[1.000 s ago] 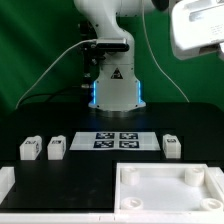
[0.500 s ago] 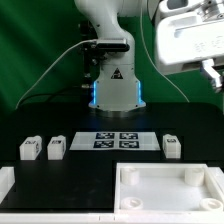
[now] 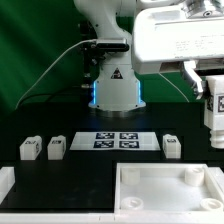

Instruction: Assemble one leg

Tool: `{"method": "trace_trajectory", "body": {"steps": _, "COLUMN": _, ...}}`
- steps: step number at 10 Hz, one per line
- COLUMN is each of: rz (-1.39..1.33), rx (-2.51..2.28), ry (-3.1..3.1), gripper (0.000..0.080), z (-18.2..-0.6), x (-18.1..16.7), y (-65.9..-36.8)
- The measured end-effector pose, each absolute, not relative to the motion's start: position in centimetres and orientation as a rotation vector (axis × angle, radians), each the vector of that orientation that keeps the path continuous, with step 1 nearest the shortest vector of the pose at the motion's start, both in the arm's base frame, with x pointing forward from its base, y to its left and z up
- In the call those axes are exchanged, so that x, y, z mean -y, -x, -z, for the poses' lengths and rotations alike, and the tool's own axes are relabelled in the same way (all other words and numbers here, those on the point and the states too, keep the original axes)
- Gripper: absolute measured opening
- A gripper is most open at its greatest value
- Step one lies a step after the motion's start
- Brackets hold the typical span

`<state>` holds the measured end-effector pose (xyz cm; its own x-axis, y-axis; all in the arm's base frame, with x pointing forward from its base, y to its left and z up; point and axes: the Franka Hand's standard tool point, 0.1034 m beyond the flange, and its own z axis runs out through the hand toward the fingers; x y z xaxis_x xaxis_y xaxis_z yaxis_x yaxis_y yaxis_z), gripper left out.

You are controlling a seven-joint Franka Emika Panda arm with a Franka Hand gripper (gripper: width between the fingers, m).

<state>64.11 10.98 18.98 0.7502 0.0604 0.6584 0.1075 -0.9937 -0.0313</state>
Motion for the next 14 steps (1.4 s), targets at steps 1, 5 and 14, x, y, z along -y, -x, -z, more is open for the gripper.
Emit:
{"method": "trace_trajectory", "body": {"steps": 1, "rz": 1.079, "rx": 0.143, "ry": 2.877, "gripper": 0.0292, "z": -19.0, "x": -10.9, "y": -64.1}}
{"method": "trace_trajectory", "body": {"steps": 5, "rz": 0.976, "rx": 0.139, "ry": 2.915, "gripper": 0.0293, "z": -17.8, "x": -11.4, "y": -63.6}}
{"method": "trace_trajectory", "body": {"steps": 14, "rz": 0.971, "rx": 0.187, "ry": 2.937, "gripper": 0.0293, "z": -16.0, "x": -10.5, "y": -63.1}}
